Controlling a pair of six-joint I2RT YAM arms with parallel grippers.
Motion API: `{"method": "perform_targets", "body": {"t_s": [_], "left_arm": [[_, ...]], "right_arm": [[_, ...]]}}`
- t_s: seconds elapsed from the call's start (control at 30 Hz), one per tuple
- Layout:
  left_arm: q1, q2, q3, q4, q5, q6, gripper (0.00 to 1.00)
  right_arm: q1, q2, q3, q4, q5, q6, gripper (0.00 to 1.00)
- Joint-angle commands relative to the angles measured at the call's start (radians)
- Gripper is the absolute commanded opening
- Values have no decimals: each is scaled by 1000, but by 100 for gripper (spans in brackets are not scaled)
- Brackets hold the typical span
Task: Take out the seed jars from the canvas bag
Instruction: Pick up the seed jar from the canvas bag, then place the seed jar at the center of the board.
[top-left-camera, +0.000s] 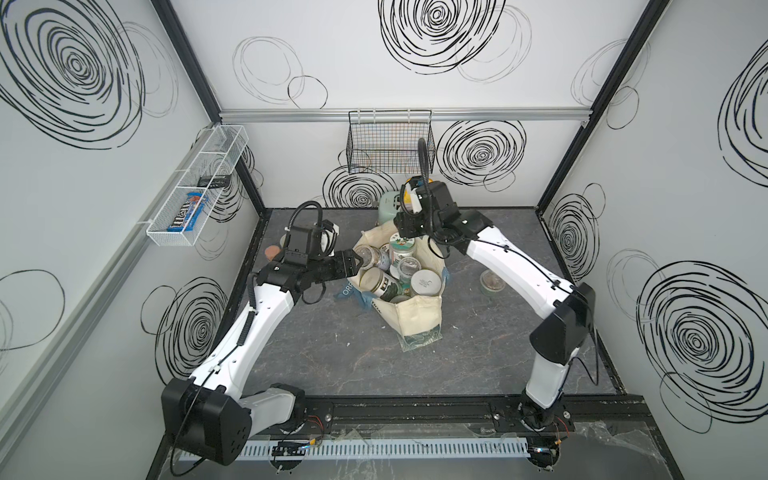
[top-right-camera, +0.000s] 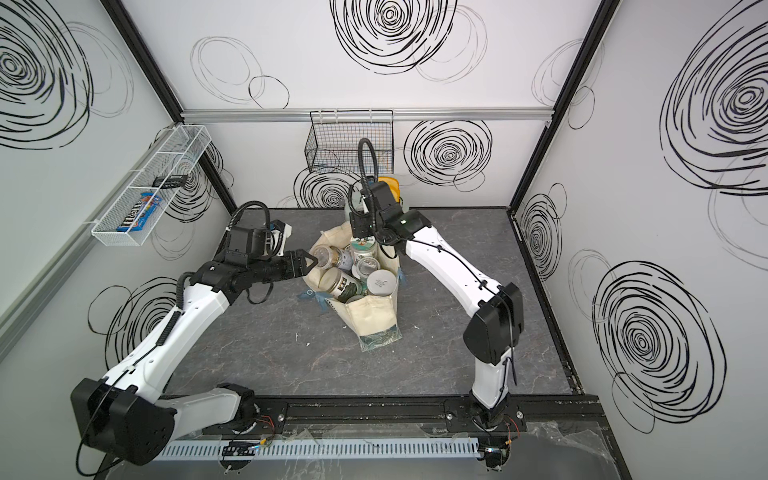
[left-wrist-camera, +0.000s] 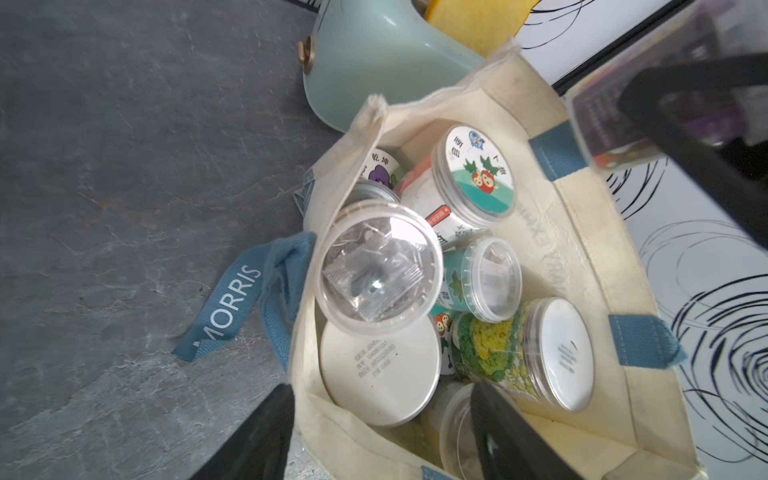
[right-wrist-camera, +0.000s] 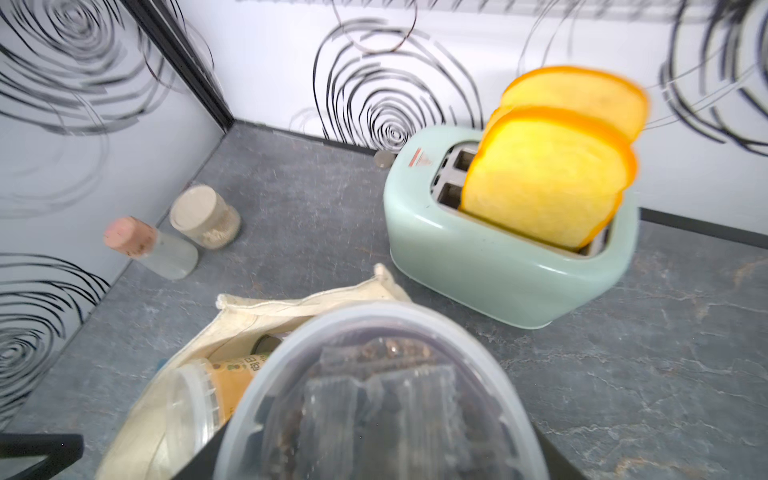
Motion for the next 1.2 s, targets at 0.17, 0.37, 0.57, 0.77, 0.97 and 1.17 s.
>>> {"method": "perform_targets", "body": {"t_s": [0.17,0.37,0.57,0.77,0.97,1.17], "left_arm": [[-115,34,133,-71,-207,55,72],[-137,107,179,-98,-207,78,72],[-143,165,198,-109,-175,85,72],[-135,195,200,-109,-185,86,78],[-121,191,189,-97,-176,84,84],[-124,213,176,-97,-182,85,83]], "right_arm": [[-258,-223,-307,158,-69,47,60],[-426,-216,-498,288,-117,23,60],[-492,-63,-547,423,-141,9,60],[-494,142,-409,354,-120,17,61],[-493,255,-385,374,-95,11,63],[-491,288,-411,382,-82,0,78]]}}
